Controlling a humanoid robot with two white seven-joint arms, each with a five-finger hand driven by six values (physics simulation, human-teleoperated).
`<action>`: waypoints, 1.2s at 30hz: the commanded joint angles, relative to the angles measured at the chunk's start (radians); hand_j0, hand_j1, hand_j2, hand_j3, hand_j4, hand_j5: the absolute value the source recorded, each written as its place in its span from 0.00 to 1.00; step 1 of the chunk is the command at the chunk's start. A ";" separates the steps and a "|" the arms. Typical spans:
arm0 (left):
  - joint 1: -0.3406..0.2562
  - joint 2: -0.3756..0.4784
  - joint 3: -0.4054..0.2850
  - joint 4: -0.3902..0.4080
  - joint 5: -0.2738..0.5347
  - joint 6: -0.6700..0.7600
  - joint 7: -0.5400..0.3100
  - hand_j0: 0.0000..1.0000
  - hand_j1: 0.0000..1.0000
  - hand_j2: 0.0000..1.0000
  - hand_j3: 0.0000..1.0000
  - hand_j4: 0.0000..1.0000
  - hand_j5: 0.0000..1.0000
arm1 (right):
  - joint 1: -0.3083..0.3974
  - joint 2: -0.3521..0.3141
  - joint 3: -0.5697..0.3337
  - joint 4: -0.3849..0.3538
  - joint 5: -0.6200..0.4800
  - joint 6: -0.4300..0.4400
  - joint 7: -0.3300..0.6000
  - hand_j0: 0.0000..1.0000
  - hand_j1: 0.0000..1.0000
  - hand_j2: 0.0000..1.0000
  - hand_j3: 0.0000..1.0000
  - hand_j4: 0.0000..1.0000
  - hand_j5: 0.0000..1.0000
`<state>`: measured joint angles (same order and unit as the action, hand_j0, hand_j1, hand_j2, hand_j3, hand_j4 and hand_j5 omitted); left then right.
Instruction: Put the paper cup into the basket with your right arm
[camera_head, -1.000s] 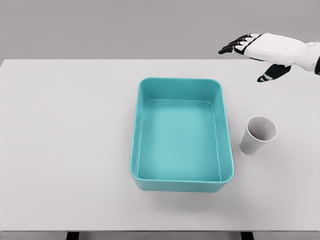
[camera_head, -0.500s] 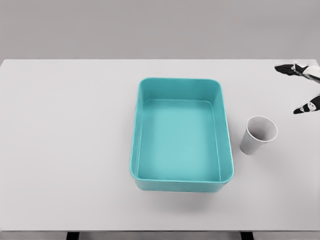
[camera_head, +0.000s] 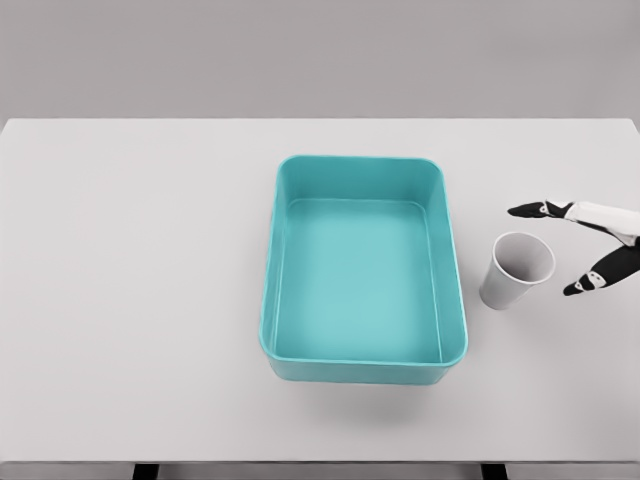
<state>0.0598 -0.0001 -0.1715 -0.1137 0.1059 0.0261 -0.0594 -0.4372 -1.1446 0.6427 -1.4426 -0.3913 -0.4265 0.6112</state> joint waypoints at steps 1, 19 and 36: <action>0.000 0.000 0.000 0.000 0.000 0.000 0.000 1.00 1.00 1.00 1.00 1.00 1.00 | 0.000 -0.007 0.008 -0.032 -0.009 -0.020 0.000 1.00 1.00 1.00 1.00 1.00 1.00; 0.000 0.000 0.000 0.000 0.000 0.000 0.000 1.00 1.00 1.00 1.00 1.00 1.00 | 0.031 0.055 0.018 0.019 -0.058 -0.021 0.000 1.00 1.00 1.00 1.00 1.00 1.00; 0.000 0.000 0.000 0.000 0.000 0.000 0.000 1.00 1.00 1.00 1.00 1.00 1.00 | 0.023 0.095 0.020 0.064 -0.055 -0.020 0.000 0.91 0.91 0.91 0.91 0.91 0.91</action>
<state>0.0598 -0.0001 -0.1717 -0.1136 0.1059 0.0261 -0.0594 -0.4142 -1.0488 0.6623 -1.3797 -0.4387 -0.4490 0.6111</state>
